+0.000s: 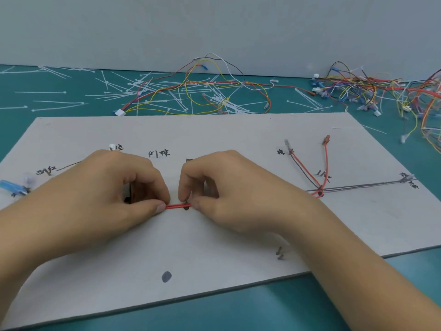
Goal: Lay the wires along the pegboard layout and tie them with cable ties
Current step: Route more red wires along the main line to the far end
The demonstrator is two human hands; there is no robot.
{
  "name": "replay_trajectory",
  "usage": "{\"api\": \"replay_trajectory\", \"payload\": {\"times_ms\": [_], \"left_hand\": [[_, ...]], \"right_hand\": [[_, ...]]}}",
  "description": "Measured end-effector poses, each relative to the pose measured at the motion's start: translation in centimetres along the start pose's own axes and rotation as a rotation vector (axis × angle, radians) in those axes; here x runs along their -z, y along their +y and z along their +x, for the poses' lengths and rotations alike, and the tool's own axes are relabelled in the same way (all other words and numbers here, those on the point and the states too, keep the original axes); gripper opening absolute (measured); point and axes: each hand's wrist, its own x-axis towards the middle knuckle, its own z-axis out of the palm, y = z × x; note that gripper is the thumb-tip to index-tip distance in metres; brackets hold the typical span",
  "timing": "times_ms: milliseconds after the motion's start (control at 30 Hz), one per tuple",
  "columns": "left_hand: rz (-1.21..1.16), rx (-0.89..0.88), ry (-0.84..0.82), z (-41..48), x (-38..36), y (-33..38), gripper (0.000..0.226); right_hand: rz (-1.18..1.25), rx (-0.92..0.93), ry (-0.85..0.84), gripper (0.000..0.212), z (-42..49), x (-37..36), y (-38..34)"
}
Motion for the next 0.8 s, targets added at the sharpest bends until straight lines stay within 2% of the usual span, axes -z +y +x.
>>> {"api": "replay_trajectory", "payload": {"times_ms": [167,367,500,633,800], "left_hand": [[-0.063,0.046,0.012,0.3,-0.5,0.5,0.023],[-0.054,0.055,-0.006,0.3,-0.6,0.9,0.023],[-0.073,0.07,0.023,0.1,-0.1,0.8,0.02],[-0.119,0.063,0.02,0.0,0.6,0.3,0.031],[-0.084,0.064,0.056,-0.2,1.9,0.2,0.021]], "right_hand": [[0.024,-0.057,-0.014,0.024,-0.2,0.8,0.8],[-0.021,-0.027,0.003,0.026,-0.4,0.6,0.9],[-0.024,0.045,0.027,0.017,-0.1,-0.2,0.6],[-0.066,0.083,0.072,0.005,0.3,-1.0,0.3],[-0.062,0.067,0.089,0.008,0.3,-1.1,0.3]]}}
